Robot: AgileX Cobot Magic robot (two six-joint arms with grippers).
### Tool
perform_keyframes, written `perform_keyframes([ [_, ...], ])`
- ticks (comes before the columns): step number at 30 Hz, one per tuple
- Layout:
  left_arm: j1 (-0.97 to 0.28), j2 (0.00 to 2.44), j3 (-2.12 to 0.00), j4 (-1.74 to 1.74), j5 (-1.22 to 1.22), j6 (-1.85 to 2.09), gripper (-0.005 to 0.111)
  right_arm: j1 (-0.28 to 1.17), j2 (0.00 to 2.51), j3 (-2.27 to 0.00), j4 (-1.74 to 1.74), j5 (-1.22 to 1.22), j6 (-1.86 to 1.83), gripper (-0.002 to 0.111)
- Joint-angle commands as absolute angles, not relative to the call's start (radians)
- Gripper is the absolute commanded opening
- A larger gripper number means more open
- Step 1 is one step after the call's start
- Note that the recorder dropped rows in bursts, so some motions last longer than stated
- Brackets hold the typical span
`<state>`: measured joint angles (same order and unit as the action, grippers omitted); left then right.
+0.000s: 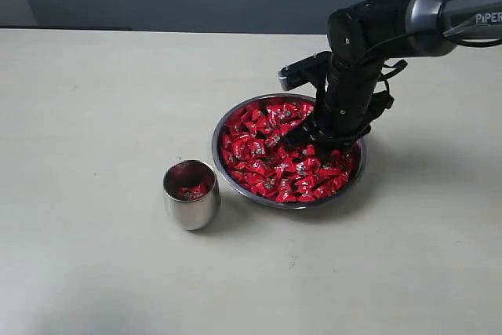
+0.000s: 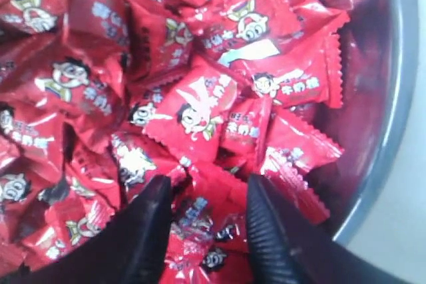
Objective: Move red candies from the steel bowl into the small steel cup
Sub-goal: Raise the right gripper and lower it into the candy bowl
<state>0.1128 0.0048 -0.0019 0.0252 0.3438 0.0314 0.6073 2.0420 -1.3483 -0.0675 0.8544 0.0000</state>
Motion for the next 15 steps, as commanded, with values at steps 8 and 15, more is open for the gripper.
perform_keyframes([
  [8, 0.108, 0.0, 0.0, 0.027, 0.334, 0.029, 0.0, 0.599, 2.097, -1.339, -0.059, 0.902, 0.0, 0.037],
  [15, 0.108, 0.0, 0.0, 0.027, 0.334, 0.029, 0.0, 0.599, 2.097, -1.339, -0.061, 0.886, 0.0, -0.001],
])
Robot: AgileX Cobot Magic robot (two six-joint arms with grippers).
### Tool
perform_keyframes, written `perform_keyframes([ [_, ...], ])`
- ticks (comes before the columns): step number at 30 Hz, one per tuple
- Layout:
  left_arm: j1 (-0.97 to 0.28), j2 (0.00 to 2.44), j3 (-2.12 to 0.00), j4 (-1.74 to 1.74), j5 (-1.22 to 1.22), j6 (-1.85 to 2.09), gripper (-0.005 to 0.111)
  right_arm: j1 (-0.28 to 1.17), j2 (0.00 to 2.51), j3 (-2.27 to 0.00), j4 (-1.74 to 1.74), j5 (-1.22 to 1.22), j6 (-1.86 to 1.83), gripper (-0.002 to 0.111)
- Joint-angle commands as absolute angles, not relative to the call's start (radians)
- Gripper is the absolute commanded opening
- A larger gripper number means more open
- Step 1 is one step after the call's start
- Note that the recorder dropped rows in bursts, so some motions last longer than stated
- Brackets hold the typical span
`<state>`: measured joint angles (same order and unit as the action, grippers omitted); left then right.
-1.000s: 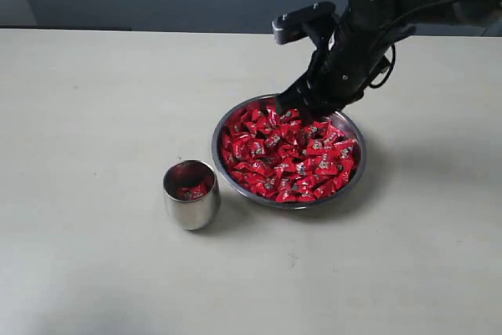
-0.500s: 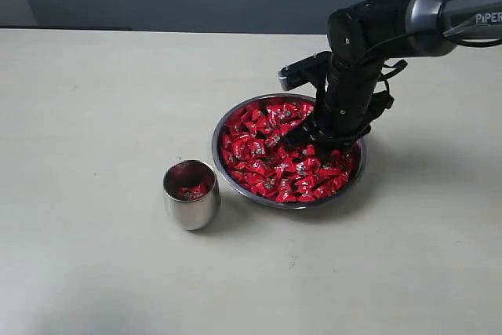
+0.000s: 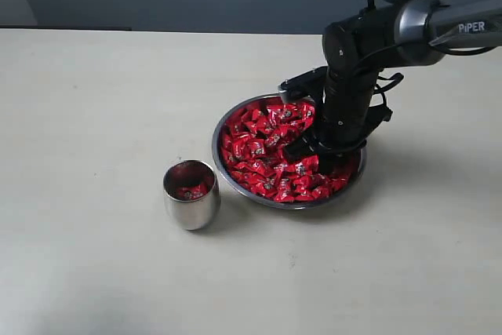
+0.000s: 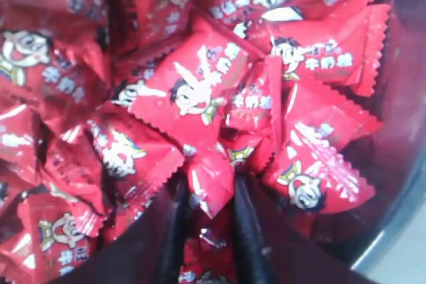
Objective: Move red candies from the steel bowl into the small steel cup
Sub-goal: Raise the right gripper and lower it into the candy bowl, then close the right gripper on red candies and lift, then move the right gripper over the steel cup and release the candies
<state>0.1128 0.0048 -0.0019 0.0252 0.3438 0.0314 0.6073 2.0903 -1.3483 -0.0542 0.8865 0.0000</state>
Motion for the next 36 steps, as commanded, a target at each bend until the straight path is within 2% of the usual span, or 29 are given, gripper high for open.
perform_keyframes([
  [1, 0.108, 0.0, 0.0, 0.027, 0.334, 0.029, 0.0, 0.599, 2.097, -1.339, -0.061, 0.886, 0.0, -0.001],
  [16, 0.108, 0.0, 0.0, 0.027, 0.334, 0.029, 0.0, 0.601, 1.886, -1.342, 0.0, 0.845, -0.015, -0.001],
  [23, 0.108, 0.0, 0.0, 0.027, 0.334, 0.029, 0.0, 0.612, 1.823, -1.342, 0.603, 0.787, -0.485, -0.001],
  [27, 0.108, 0.0, 0.0, 0.027, 0.334, 0.029, 0.0, 0.67, 1.822, -1.342, 0.726, 0.766, -0.592, -0.001],
  [36, 0.108, 0.0, 0.0, 0.027, 0.334, 0.029, 0.0, 0.823, 1.844, -1.342, 0.671, 0.723, -0.594, -0.001],
])
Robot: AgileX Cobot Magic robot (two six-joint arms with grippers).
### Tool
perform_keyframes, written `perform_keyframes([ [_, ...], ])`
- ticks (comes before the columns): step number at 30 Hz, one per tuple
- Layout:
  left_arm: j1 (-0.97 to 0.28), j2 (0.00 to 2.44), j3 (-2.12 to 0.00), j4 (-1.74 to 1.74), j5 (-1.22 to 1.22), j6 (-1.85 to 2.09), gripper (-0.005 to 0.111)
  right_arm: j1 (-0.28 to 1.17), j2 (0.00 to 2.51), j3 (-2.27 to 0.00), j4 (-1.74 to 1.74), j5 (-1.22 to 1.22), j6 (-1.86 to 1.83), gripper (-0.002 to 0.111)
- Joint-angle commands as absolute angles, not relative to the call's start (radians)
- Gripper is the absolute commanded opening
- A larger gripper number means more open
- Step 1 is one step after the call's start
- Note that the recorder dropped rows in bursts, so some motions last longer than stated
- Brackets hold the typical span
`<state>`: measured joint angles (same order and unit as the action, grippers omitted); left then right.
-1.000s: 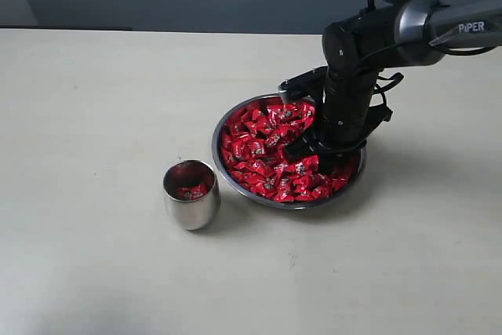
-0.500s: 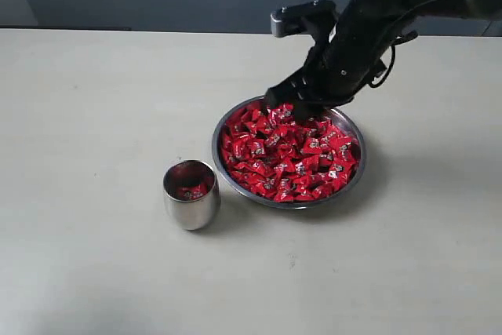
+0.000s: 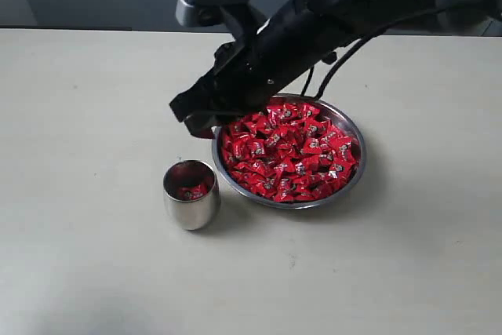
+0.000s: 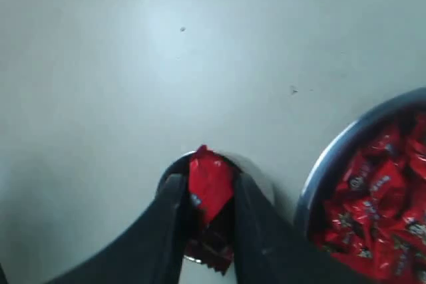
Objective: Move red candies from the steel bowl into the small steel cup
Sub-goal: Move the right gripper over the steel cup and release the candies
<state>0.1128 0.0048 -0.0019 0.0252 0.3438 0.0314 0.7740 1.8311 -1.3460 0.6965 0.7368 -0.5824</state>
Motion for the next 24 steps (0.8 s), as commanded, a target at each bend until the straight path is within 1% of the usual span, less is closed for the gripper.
perform_keyframes([
  [1, 0.108, 0.0, 0.0, 0.027, 0.334, 0.029, 0.0, 0.83, 1.852, -1.342, 0.661, 0.72, -0.594, -0.001],
  [9, 0.108, 0.0, 0.0, 0.027, 0.334, 0.029, 0.0, 0.84, 1.935, -1.342, 0.651, 0.71, -0.594, -0.001],
  [17, 0.108, 0.0, 0.0, 0.027, 0.334, 0.029, 0.0, 0.84, 1.946, -1.342, 0.655, 0.669, -0.594, -0.001],
  [22, 0.108, 0.0, 0.0, 0.027, 0.334, 0.029, 0.0, 0.84, 1.946, -1.342, 0.655, 0.683, -0.594, -0.001],
  [24, 0.108, 0.0, 0.0, 0.027, 0.334, 0.029, 0.0, 0.84, 1.946, -1.342, 0.651, 0.687, -0.594, 0.005],
])
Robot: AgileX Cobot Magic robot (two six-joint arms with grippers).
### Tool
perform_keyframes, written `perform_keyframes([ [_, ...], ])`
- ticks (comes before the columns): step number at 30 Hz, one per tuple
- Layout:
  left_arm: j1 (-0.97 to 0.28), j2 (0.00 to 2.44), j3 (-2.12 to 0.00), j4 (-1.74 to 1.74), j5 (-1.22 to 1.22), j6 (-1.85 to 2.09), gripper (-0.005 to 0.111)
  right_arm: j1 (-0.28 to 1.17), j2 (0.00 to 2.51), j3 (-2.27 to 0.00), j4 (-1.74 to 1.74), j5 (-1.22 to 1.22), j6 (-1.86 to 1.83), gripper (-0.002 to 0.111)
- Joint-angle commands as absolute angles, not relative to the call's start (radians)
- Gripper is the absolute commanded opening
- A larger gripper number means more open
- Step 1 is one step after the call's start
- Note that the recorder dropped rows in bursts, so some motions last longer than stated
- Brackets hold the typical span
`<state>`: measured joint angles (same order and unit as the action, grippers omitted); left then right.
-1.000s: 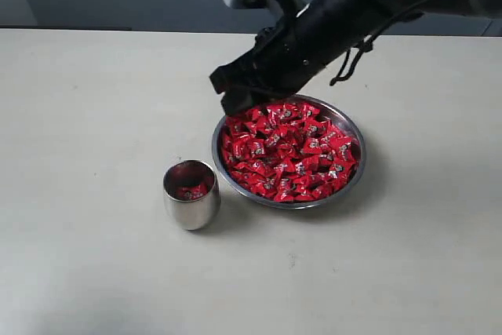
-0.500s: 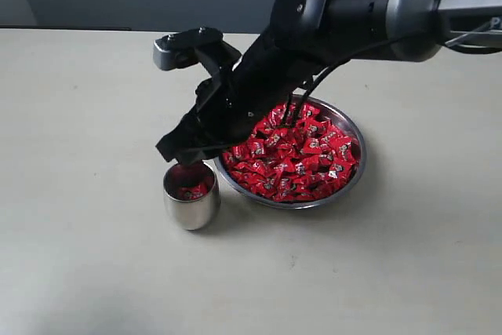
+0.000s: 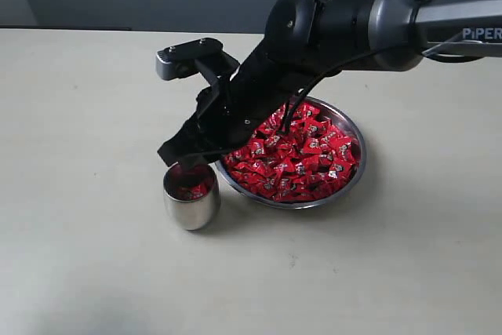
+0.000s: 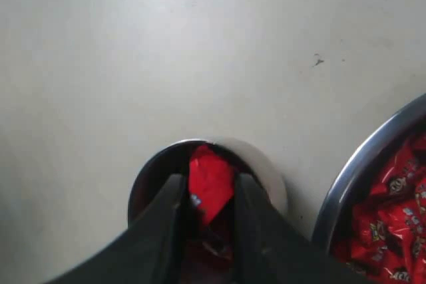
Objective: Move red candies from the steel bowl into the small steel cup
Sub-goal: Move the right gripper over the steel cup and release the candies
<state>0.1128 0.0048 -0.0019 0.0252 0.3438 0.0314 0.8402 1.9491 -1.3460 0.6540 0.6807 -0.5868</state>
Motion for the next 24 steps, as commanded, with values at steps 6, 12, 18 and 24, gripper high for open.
perform_keyframes([
  [6, 0.108, 0.0, 0.0, 0.027, 0.334, 0.029, 0.0, 0.84, 1.946, -1.342, 0.648, 0.689, -0.594, 0.034],
  [12, 0.108, 0.0, 0.0, 0.027, 0.334, 0.029, 0.0, 0.84, 1.946, -1.342, 0.648, 0.691, -0.594, 0.036],
  [18, 0.108, 0.0, 0.0, 0.027, 0.334, 0.029, 0.0, 0.84, 1.942, -1.342, 0.648, 0.699, -0.594, 0.036],
  [24, 0.108, 0.0, 0.0, 0.027, 0.334, 0.029, 0.0, 0.838, 1.861, -1.342, 0.435, 0.653, -0.524, 0.036],
])
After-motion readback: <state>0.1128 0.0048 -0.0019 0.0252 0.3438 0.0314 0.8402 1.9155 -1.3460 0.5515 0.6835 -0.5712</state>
